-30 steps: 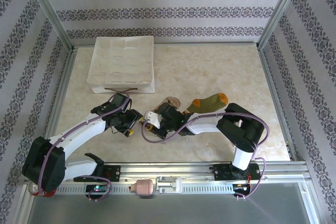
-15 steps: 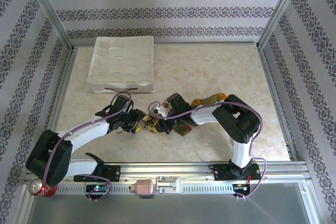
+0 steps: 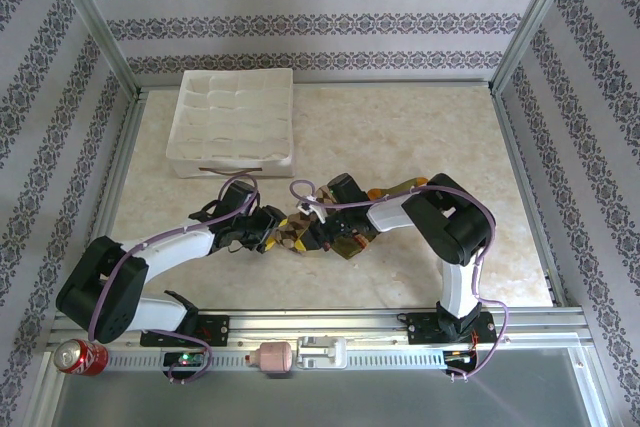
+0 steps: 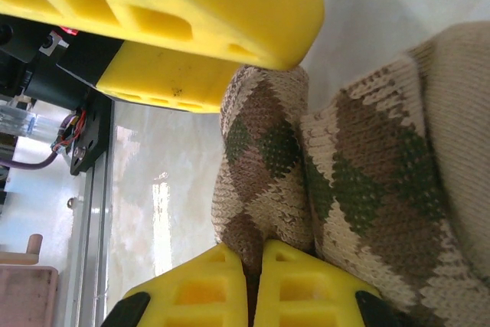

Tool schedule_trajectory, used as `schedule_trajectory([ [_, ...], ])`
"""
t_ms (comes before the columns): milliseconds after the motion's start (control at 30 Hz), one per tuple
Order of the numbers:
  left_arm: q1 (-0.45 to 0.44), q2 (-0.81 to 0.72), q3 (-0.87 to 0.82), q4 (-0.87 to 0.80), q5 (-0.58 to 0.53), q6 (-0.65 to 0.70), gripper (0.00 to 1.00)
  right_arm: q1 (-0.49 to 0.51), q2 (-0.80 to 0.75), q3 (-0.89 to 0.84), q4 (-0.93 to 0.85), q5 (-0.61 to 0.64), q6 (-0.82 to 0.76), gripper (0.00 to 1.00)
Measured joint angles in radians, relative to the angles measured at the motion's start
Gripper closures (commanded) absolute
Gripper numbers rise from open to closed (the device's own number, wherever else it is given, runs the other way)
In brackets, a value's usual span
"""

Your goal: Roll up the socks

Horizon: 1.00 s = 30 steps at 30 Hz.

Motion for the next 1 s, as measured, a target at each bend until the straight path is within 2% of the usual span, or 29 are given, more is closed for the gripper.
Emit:
schedule_trajectory([
  [333, -0.035, -0.018, 0.0, -0.037, 0.026, -0.001, 0.43, 0.0, -0.027, -0.022, -0.025, 0.01, -0.019, 1.0],
  [500, -0.055, 0.034, 0.0, -0.01, 0.032, -0.004, 0.46, 0.0, -0.027, -0.022, -0.025, 0.01, -0.019, 1.0],
  [567, -0.066, 0.067, 0.001, -0.005, 0.04, -0.003, 0.51, 0.0, -0.027, -0.022, -0.025, 0.01, -0.02, 1.0],
  [633, -0.07, 0.087, 0.003, -0.007, 0.048, -0.001, 0.62, 0.0, -0.027, -0.022, -0.026, 0.01, -0.021, 1.0],
  [700, -0.072, 0.091, 0.005, -0.008, 0.049, 0.001, 0.84, 0.0, -0.028, -0.022, -0.032, 0.011, -0.036, 1.0],
  [767, -0.072, 0.09, 0.006, -0.014, 0.05, 0.003, 0.98, 0.001, -0.029, -0.017, -0.049, 0.015, -0.057, 1.0],
  [900, -0.077, 0.029, -0.003, -0.078, 0.037, 0.007, 1.0, 0.022, -0.048, 0.014, -0.129, 0.066, -0.148, 1.0],
  [933, -0.078, 0.008, -0.01, -0.097, 0.033, 0.005, 1.0, 0.035, -0.058, 0.02, -0.146, 0.087, -0.173, 0.97],
  [1000, -0.079, -0.05, -0.027, -0.145, 0.033, -0.008, 1.0, 0.086, -0.098, 0.022, -0.177, 0.167, -0.232, 0.75],
])
